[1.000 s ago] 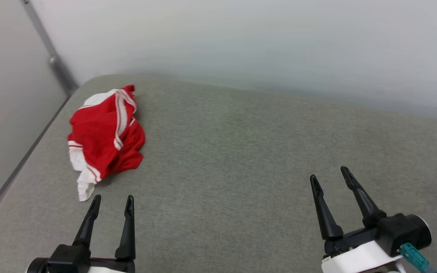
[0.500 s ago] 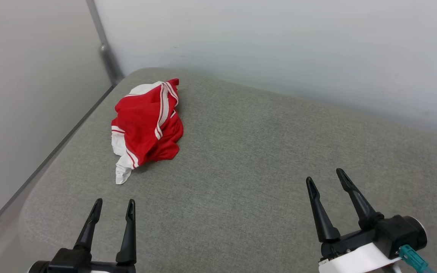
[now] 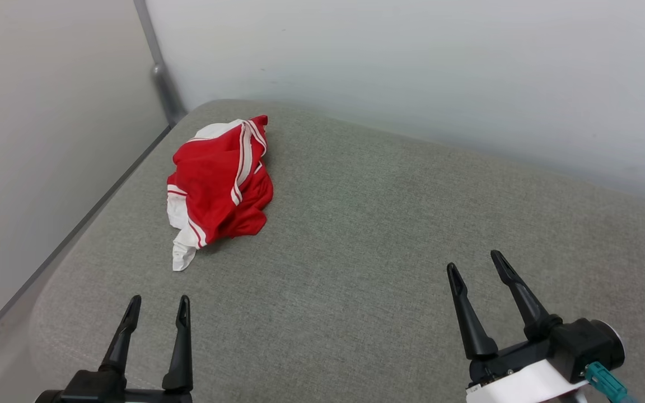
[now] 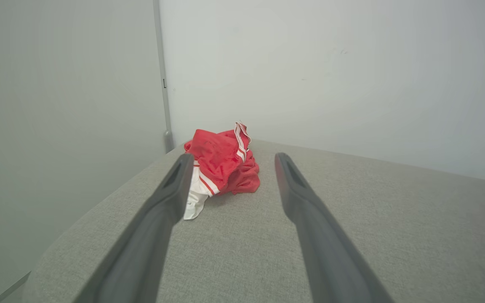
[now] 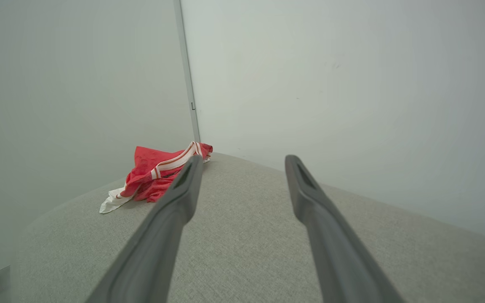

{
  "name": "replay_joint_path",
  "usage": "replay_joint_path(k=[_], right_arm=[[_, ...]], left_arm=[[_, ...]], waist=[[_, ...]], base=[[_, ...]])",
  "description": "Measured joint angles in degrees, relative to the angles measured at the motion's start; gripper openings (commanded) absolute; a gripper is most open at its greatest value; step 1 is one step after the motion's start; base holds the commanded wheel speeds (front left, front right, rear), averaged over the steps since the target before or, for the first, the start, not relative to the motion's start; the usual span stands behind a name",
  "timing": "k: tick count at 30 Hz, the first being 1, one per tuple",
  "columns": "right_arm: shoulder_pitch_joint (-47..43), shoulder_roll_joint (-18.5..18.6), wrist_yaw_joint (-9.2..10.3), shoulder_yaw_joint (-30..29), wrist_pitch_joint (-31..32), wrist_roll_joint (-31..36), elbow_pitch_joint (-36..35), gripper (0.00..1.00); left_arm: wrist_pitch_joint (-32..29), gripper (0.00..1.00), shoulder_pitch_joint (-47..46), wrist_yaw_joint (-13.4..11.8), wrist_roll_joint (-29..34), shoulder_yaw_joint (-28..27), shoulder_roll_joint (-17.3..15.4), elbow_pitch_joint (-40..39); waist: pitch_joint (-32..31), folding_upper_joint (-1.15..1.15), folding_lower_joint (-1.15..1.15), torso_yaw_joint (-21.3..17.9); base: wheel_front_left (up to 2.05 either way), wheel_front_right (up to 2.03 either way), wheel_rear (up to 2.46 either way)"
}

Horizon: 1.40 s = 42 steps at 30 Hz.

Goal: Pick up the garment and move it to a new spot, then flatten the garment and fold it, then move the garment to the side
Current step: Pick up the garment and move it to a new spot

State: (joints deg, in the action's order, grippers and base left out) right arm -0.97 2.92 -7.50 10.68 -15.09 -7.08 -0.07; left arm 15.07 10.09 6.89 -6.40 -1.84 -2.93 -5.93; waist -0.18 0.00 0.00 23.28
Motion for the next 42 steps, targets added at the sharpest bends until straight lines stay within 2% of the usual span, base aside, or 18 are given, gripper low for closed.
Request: replay_joint_path(k=[5, 13, 17, 20, 24, 30, 34, 38, 42], right_arm=[[0.30, -0.01, 0.00, -0.08, 0.00, 0.69, -0.43, 1.00], [3.19, -0.03, 0.00, -0.22, 0.00, 4.24, -1.90, 1.00], [4.23, -0.02, 0.00, -2.36, 0.00, -0.30, -3.26, 1.00], [5.85, 0.46, 0.00, -2.22, 0.00, 2.23, -4.31, 1.00], [7.27, 2.27, 0.00, -1.02, 0.00, 5.61, -5.26, 1.00], [8.49, 2.31, 0.00, -0.77, 0.00, 6.15, -6.34, 1.00], [9.76, 2.32, 0.00, -0.01, 0.00, 6.32, -6.91, 1.00], [10.70, 2.69, 0.00, 1.00, 0.00, 6.98, -7.42, 1.00], [11.52, 2.67, 0.00, 0.83, 0.00, 7.17, -7.69, 1.00]], left_arm=[[0.00, 1.00, -0.64, 0.02, -1.22, -0.86, -0.01, 0.19], [0.01, 1.00, -7.72, 0.51, -3.88, -2.70, -0.65, 0.43], [0.00, 1.00, -14.49, 0.52, -8.75, -0.83, -7.77, 5.53], [-2.90, 1.00, -21.12, 0.52, -16.03, 1.09, -13.81, 10.95], [-12.84, 1.00, -29.39, 0.52, -24.53, 5.22, -24.50, 14.00], [-29.67, 1.00, -40.16, 0.52, -37.41, 9.50, -35.39, 18.00], [-39.00, 1.00, -45.87, 0.52, -44.13, 11.45, -39.86, 21.14], [-46.99, 1.00, -50.41, 0.52, -48.75, 12.67, -42.03, 24.85], [-51.70, 1.00, -54.11, 0.52, -49.56, 13.78, -43.36, 29.36]], waist=[[1.38, 0.00, 0.00, -0.96], [7.31, 0.00, 0.01, -3.25], [11.59, 0.00, 0.01, -4.70], [14.93, 0.00, 0.02, -5.91], [19.18, 0.00, 0.02, -7.85], [25.04, 0.00, 0.02, -10.78], [28.36, 0.00, 0.02, -12.93], [31.49, 0.00, 0.02, -14.99], [34.17, 0.00, 0.02, -16.90]], base=[[0.00, 0.00, 0.00], [0.00, 0.00, 0.00], [0.00, 0.00, 0.00], [0.00, 0.00, 0.00], [0.00, 0.00, 0.00], [0.00, 0.00, 0.00], [0.00, 0.00, 0.00], [0.00, 0.00, 0.00], [0.00, 0.00, 0.00]])
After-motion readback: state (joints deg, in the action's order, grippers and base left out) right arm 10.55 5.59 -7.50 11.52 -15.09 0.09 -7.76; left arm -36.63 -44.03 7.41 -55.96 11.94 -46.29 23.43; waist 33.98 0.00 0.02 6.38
